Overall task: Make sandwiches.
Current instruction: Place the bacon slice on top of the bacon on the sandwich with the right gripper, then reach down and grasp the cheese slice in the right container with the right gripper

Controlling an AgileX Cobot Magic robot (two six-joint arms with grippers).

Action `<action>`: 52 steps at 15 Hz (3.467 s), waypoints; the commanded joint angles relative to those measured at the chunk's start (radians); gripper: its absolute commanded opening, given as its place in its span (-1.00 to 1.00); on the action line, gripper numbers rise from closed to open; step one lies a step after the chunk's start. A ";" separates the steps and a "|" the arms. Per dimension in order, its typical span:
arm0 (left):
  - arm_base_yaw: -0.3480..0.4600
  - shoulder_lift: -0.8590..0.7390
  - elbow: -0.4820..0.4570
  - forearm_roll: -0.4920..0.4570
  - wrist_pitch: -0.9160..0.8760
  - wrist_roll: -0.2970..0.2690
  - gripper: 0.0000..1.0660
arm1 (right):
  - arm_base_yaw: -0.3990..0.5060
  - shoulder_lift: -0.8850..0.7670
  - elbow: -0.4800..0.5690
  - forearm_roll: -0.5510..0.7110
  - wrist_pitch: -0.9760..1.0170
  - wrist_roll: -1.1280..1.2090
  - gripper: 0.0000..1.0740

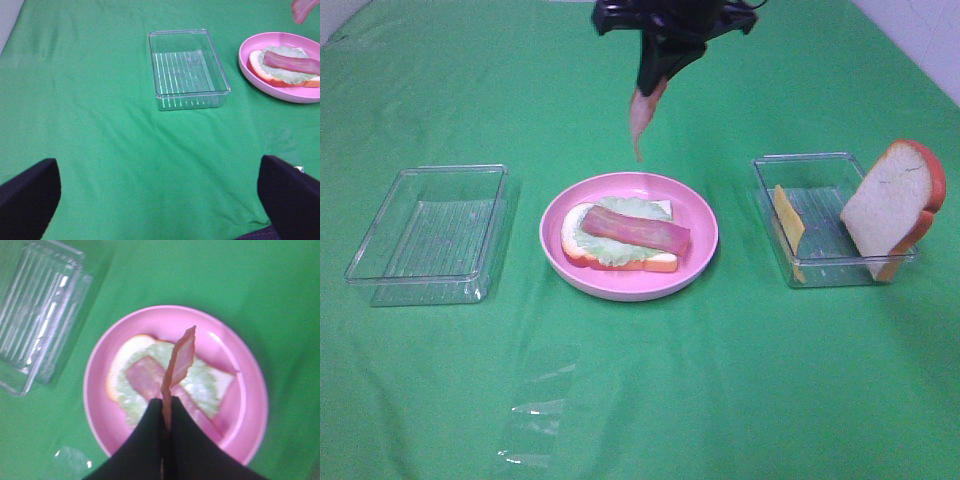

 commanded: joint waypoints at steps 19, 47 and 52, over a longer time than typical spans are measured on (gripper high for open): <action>0.001 -0.014 -0.001 -0.009 -0.003 0.002 0.88 | 0.078 0.212 0.005 -0.174 0.096 -0.050 -1.00; 0.001 -0.014 -0.001 -0.009 -0.003 0.002 0.88 | -0.155 -0.187 0.537 -0.243 0.070 0.044 0.84; 0.001 -0.014 -0.001 -0.009 -0.003 0.002 0.88 | -0.155 -0.187 0.652 -0.239 -0.065 0.056 0.83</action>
